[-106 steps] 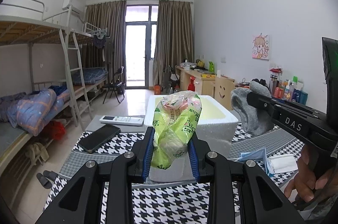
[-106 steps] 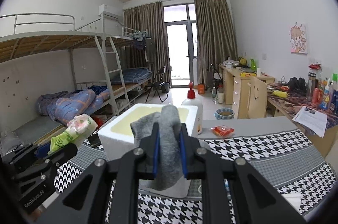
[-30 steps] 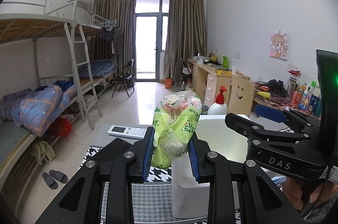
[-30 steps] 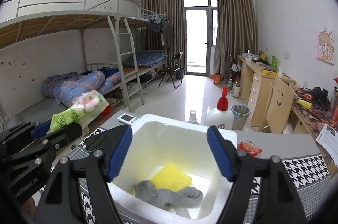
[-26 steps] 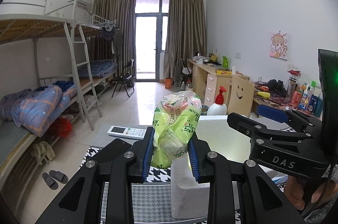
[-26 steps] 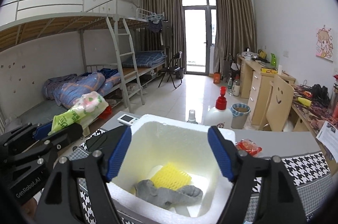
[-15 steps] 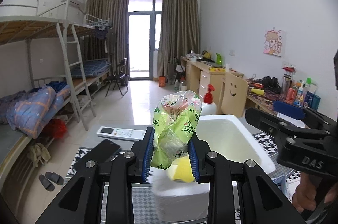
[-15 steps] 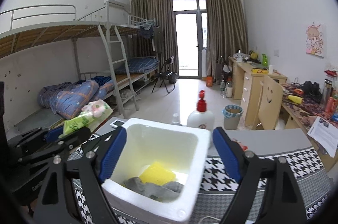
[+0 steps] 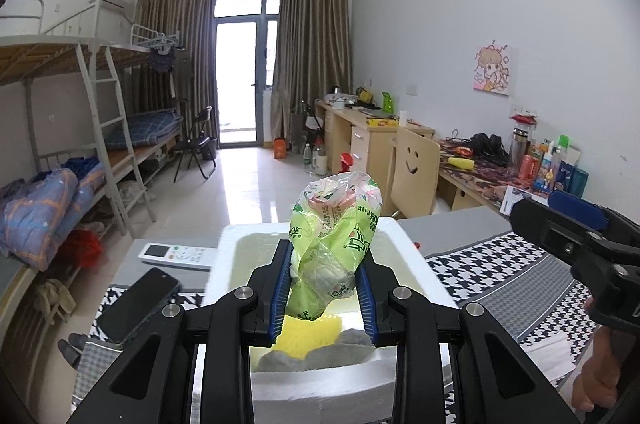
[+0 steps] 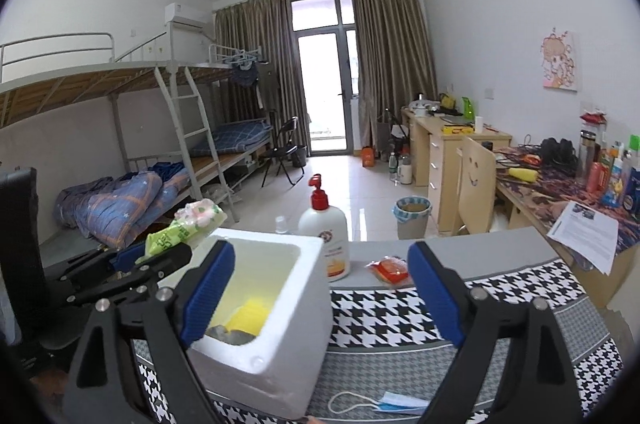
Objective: Organize soft objects
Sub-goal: 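Lower the green snack bag into the foam box and open the left gripper, then withdraw both grippers from the foam box toward the blue face mask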
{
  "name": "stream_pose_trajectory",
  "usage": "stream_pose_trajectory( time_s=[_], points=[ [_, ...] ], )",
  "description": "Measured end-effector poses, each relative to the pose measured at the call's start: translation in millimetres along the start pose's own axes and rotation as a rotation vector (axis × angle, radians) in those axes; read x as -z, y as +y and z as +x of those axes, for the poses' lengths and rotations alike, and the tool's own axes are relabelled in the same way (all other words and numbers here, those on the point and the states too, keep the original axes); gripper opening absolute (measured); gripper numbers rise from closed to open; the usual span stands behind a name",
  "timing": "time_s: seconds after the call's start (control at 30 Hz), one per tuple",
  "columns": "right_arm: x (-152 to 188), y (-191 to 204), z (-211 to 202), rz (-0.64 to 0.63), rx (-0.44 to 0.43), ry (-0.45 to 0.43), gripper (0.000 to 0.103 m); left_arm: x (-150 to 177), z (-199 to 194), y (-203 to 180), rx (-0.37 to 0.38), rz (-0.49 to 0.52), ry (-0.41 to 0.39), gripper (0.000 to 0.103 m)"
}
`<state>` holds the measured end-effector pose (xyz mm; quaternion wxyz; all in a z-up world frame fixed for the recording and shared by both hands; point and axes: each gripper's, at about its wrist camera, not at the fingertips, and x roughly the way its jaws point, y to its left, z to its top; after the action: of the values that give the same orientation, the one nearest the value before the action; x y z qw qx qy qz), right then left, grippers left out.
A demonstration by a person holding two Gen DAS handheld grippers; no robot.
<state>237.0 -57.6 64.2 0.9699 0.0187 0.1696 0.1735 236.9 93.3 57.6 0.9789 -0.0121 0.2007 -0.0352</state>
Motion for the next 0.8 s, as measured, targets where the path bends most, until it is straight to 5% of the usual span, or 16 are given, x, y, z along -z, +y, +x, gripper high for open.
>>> stream_pose_trajectory(
  time_s=[0.37,0.43,0.57,0.8],
  points=[
    [6,-10,-5,-0.023,0.043,-0.008,0.091,-1,17,-10,-0.018,-0.003,0.019,0.033],
    [7,-14,-5,-0.021,0.045,-0.008,0.091,-1,20,-10,-0.023,-0.009,0.025,0.040],
    [10,-14,-8,-0.021,0.049,-0.007,0.091,-1,21,-11,-0.044,-0.017,0.009,0.078],
    [11,-18,-10,-0.023,0.054,-0.010,0.091,1,14,-12,-0.055,-0.014,-0.023,0.100]
  ],
)
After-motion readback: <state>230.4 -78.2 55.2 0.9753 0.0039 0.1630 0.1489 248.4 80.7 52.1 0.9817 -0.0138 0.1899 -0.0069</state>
